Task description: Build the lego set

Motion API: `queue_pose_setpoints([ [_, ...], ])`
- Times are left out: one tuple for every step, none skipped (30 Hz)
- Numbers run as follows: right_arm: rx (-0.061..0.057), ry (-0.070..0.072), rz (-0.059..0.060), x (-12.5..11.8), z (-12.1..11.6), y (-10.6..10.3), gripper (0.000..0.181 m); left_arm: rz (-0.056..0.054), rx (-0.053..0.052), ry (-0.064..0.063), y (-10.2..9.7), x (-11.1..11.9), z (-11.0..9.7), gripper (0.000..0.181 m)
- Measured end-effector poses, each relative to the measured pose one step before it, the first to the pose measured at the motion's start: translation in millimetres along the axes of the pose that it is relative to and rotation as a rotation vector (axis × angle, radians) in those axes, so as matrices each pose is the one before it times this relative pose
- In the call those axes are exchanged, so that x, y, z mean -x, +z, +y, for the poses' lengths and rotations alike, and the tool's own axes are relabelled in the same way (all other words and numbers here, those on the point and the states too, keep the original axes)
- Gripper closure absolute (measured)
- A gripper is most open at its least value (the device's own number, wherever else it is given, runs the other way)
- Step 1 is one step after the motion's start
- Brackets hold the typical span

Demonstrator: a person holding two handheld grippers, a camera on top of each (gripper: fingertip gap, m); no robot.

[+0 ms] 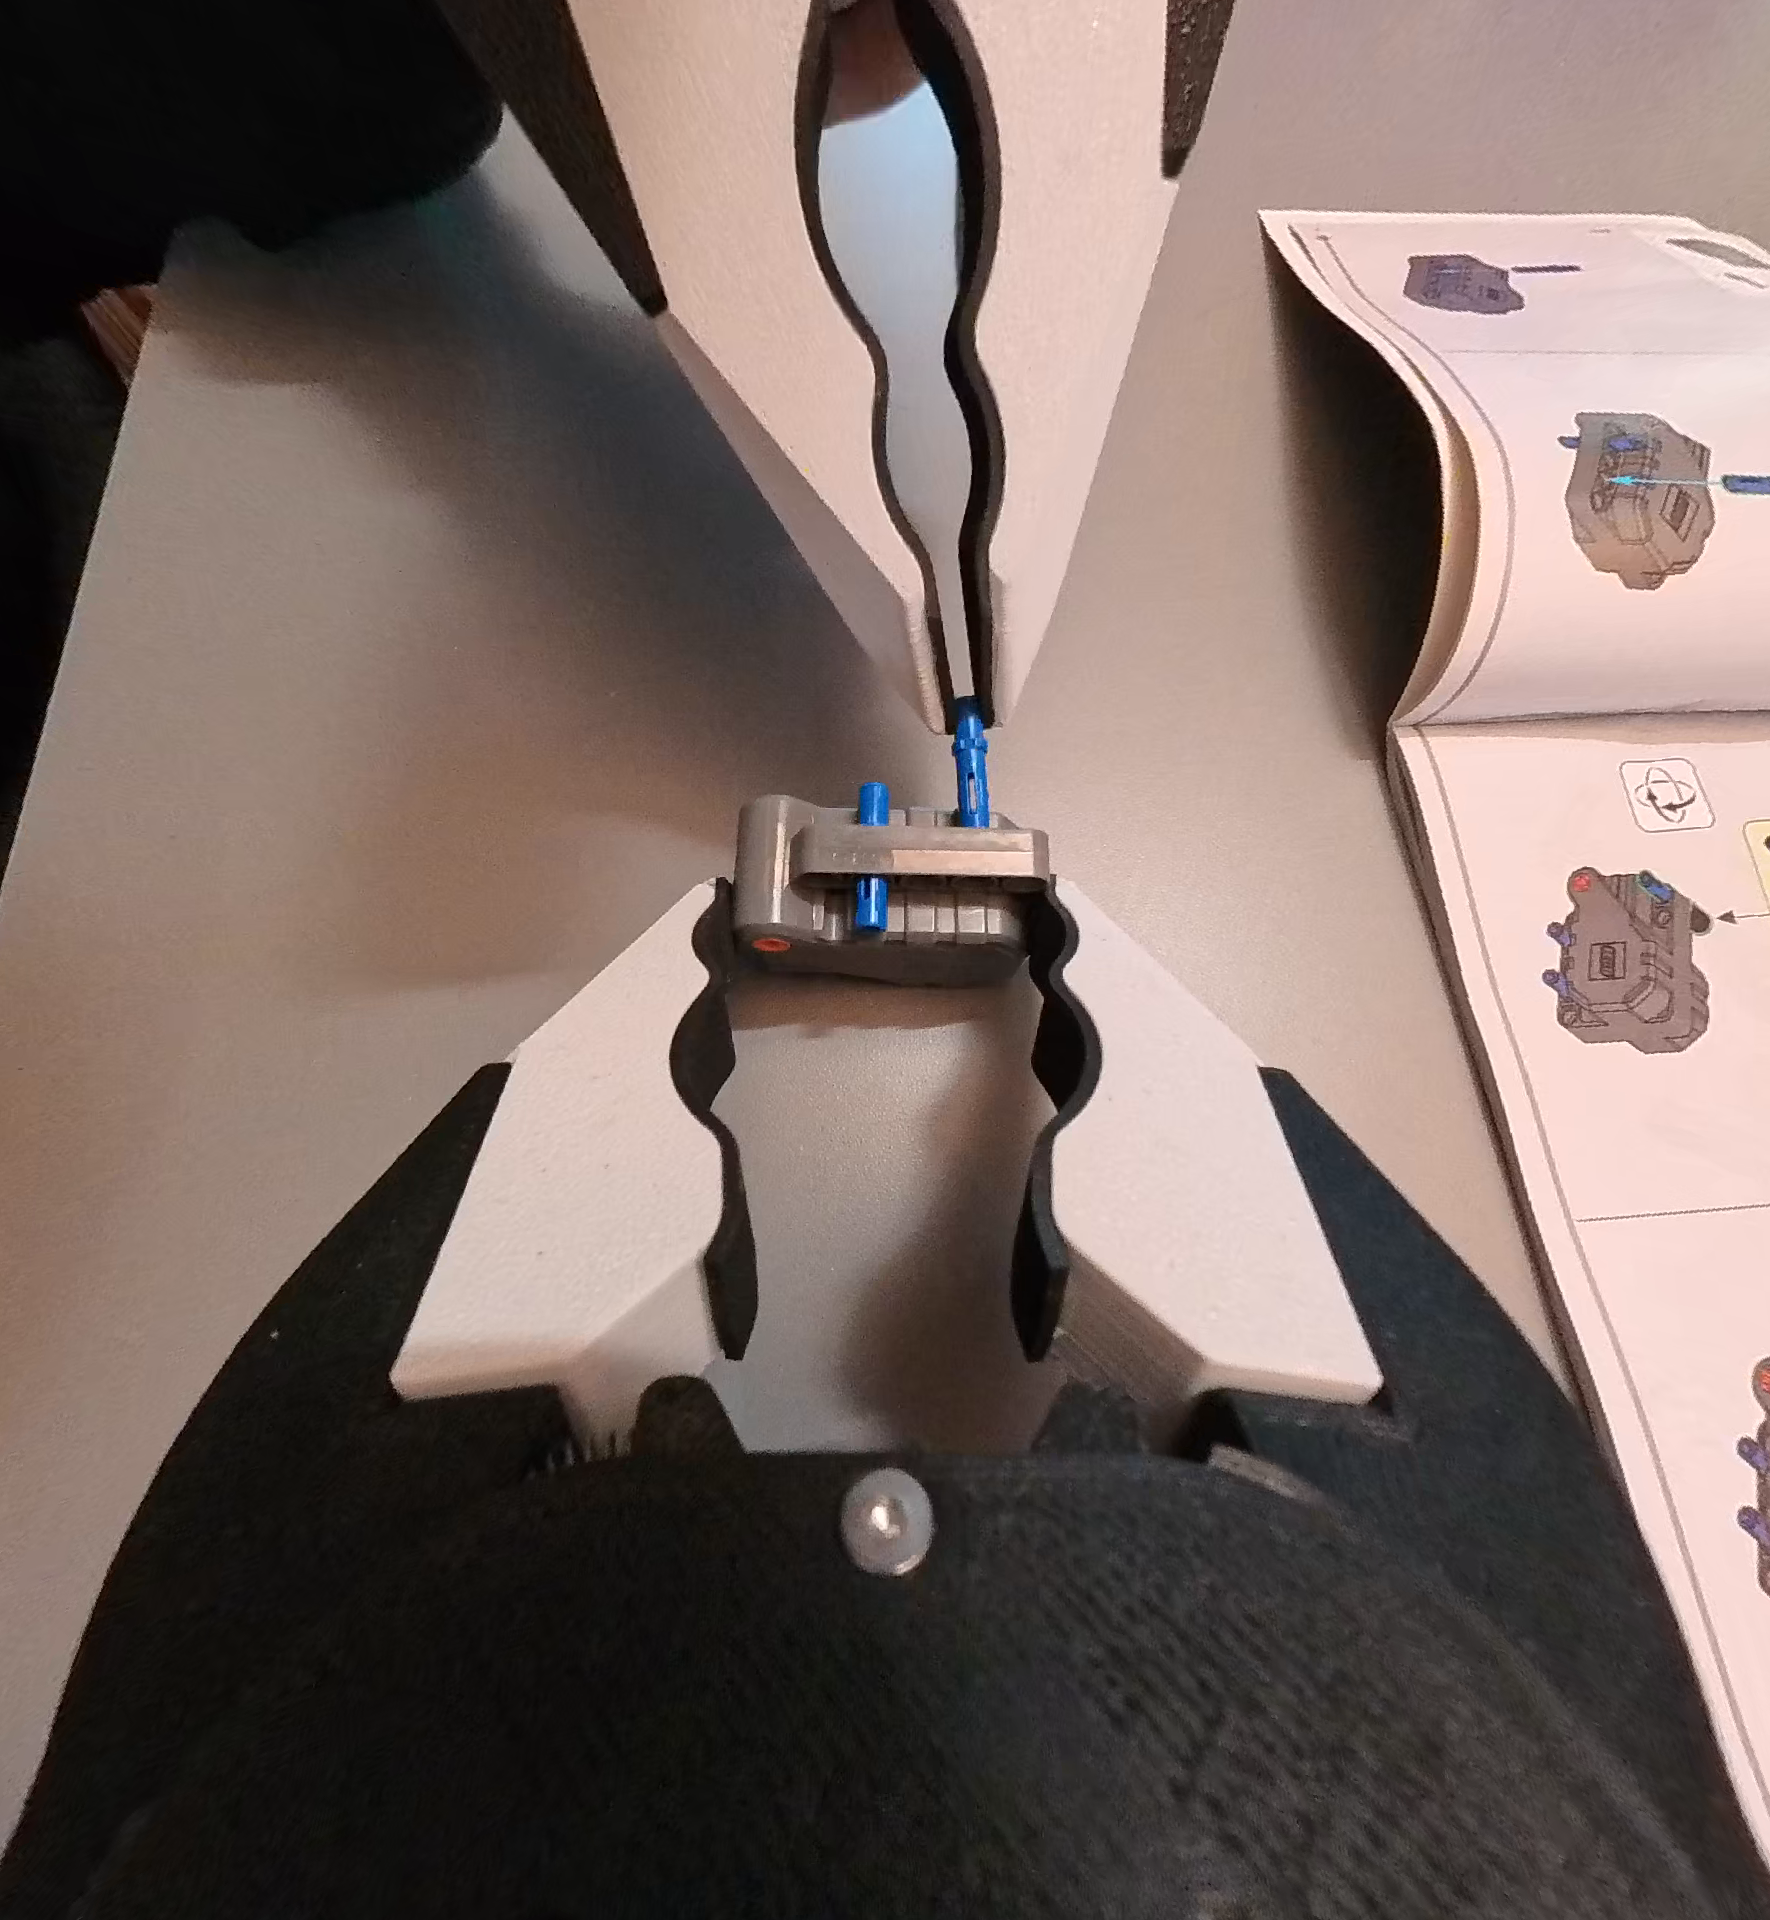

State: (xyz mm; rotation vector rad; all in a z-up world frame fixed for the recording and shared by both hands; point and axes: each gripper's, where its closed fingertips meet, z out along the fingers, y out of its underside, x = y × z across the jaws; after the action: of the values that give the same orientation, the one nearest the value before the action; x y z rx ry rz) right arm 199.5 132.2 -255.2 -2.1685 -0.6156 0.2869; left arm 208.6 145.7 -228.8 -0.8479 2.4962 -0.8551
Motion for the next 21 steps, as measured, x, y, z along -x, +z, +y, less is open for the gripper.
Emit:
queue_pose_setpoints([
  [-0.0001, 0.0003, -0.0007, 0.04, 0.02, -0.04, 0.125, 0.0092, -0.0222, -0.0001, -0.59, -0.08, -0.88, 0.181],
  [-0.0001, 0.0, -0.0007, 0.09, -0.07, 0.24, 0.125, 0.0135, -0.0269, 0.0031, -0.67, -0.58, -0.94, 0.18],
  [0.0001, 0.0, -0.0002, 0.02, 0.01, 0.0, 0.125, 0.0134, -0.0263, 0.0026, -0.43, -0.59, -0.86, 0.18],
  [0.0, 0.0004, -0.0004, 0.0, 0.03, -0.04, 0.125, 0.0087, -0.0179, 0.0029, 0.18, -0.21, 0.1, 0.18],
  [-0.0001, 0.0003, -0.0005, 0.0, 0.02, -0.04, 0.125, 0.0092, -0.0079, 0.0048, 0.79, -0.58, 1.38, 0.18],
  [0.0001, 0.0006, -0.0005, -0.02, -0.01, 0.02, 0.125, 0.0093, -0.0052, 0.0071, 1.01, -1.01, 1.4, 0.18],
  [0.0, 0.0003, -0.0004, 0.07, 0.01, 0.0, 0.125, 0.0066, -0.0044, 0.0071, 1.3, -1.06, 1.4, 0.179],
  [-0.0001, -0.0001, -0.0002, 0.02, -0.01, 0.0, 0.125, 0.009, -0.0033, 0.0075, 1.73, -1.73, 0.87, 0.179],
  [0.0001, -0.0003, -0.0003, 0.03, 0.01, -0.01, 0.125, 0.007, -0.0007, 0.008, 1.85, -1.71, 0.64, 0.178],
  [0.0001, 0.0, -0.0002, 0.03, 0.01, 0.0, 0.125, -0.0059, 0.0043, 0.004, 1.77, 0.22, 0.85, 0.178],
  [0.0001, -0.0002, -0.0002, 0.07, 0.07, -0.07, 0.125, -0.0096, 0.006, 0.0004, 1.42, 1.05, 0.97, 0.178],
  [0.0001, -0.0009, 0.0, 0.02, -0.02, 0.03, 0.125, -0.0053, 0.0017, -0.0061, 0.89, 1.12, 0.67, 0.178],
  [0.0, -0.0006, 0.0001, 0.02, -0.04, 0.04, 0.125, -0.0024, -0.0022, -0.0166, 0.57, 1.39, 0.52, 0.179],
  [0.0, -0.0005, 0.0002, 0.07, 0.02, -0.03, 0.125, 0.0047, -0.0062, -0.0224, 0.25, 0.55, 0.0, 0.179],
  [0.0, 0.0001, -0.0002, -0.05, 0.03, -0.04, 0.126, 0.0046, -0.0079, -0.0196, -0.11, 0.43, -0.33, 0.179],
  [0.0, 0.0002, -0.0002, -0.01, -0.05, 0.06, 0.125, -0.0003, -0.0064, -0.0096, -0.08, 0.71, -0.4, 0.179],
  [0.0, -0.0001, -0.0001, 0.0, 0.0, 0.0, 0.125, 0.0024, -0.0029, 0.0016, 0.07, -0.34, -0.03, 0.179],
  [0.0, -0.0002, -0.0004, 0.04, 0.0, 0.0, 0.125, -0.0009, 0.0016, 0.0109, 0.06, -0.44, 0.07, 0.179],
  [0.0, 0.0002, -0.0005, 0.08, -0.01, 0.0, 0.125, -0.0079, 0.0063, 0.0173, -0.46, 0.19, 0.36, 0.18],
  [0.0, -0.0003, 0.0001, 0.05, -0.04, 0.04, 0.126, -0.0036, 0.0143, 0.0181, -1.23, -0.41, 1.33, 0.18],
  [0.0, 0.0002, -0.0002, -0.05, 0.03, -0.04, 0.125, -0.0066, 0.0256, 0.0145, -1.72, 0.6, 3.21, 0.18],
])
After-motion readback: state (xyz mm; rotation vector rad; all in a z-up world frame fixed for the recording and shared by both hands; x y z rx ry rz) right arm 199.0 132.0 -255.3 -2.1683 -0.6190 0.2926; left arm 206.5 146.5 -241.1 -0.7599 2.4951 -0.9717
